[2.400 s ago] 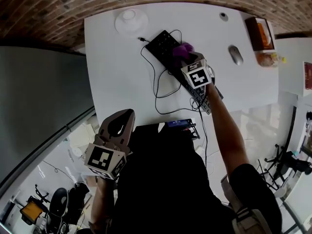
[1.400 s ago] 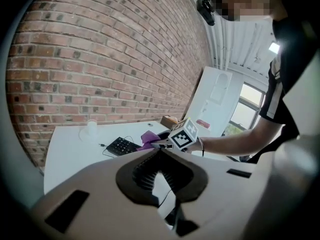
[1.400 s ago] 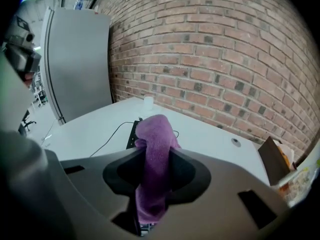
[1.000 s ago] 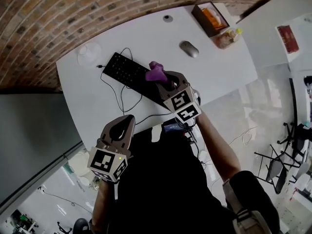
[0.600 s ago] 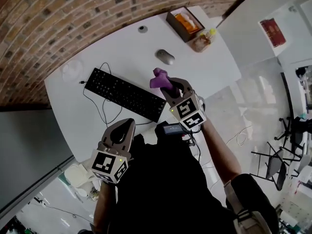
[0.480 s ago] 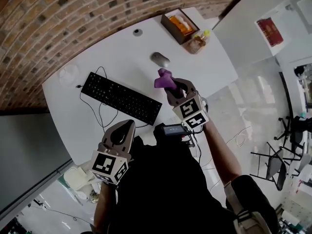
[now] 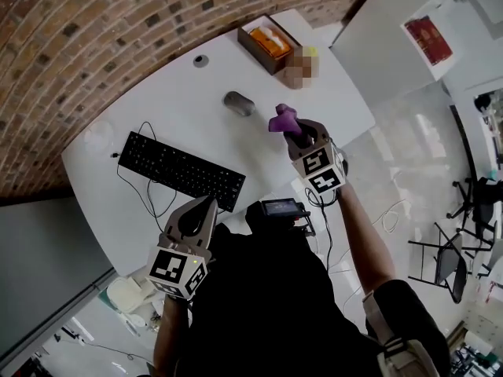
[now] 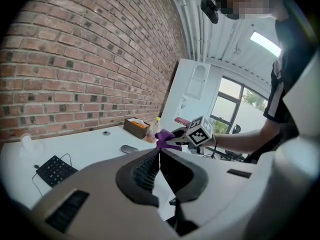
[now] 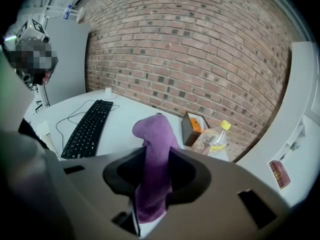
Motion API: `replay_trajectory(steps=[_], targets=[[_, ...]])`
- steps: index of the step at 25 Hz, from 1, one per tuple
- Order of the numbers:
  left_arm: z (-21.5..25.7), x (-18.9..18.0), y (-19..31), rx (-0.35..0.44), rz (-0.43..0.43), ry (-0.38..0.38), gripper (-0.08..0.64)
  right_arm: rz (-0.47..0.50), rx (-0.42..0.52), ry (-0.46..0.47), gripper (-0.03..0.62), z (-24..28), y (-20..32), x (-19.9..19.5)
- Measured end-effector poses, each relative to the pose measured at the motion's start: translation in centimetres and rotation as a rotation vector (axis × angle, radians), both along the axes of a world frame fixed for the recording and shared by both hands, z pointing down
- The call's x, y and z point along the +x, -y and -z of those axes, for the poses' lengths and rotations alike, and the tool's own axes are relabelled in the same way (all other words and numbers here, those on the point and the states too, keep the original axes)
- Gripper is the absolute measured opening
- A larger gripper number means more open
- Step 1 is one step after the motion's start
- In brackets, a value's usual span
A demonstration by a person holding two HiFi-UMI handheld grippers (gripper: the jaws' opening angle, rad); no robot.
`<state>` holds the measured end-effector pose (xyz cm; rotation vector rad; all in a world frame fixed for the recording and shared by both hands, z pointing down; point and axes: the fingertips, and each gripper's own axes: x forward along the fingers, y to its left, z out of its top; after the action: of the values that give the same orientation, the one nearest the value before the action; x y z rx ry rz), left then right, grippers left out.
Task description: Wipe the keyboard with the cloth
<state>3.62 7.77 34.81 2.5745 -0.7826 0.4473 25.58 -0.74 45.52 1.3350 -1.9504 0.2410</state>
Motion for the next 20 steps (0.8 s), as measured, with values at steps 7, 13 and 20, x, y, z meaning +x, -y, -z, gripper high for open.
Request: replay_trajectory(steps=[7, 13, 20], targets=[[-0.7, 1.1, 1.1, -0.027, 0.023, 0.031, 0.014, -0.003, -0.114, 0.002, 0.123, -5.9, 0.2, 1.8], [-1.4, 1.8, 1.9, -0.05, 0.056, 0.043, 0.014, 0.043, -0.189, 0.013, 0.124, -10.0, -0.2, 1.0], [-1.8, 2.7, 1.9, -0.07, 0.074, 0.049, 0.014, 0.097, -0.262, 0.042, 0.126, -12.9, -0.9, -0.8]])
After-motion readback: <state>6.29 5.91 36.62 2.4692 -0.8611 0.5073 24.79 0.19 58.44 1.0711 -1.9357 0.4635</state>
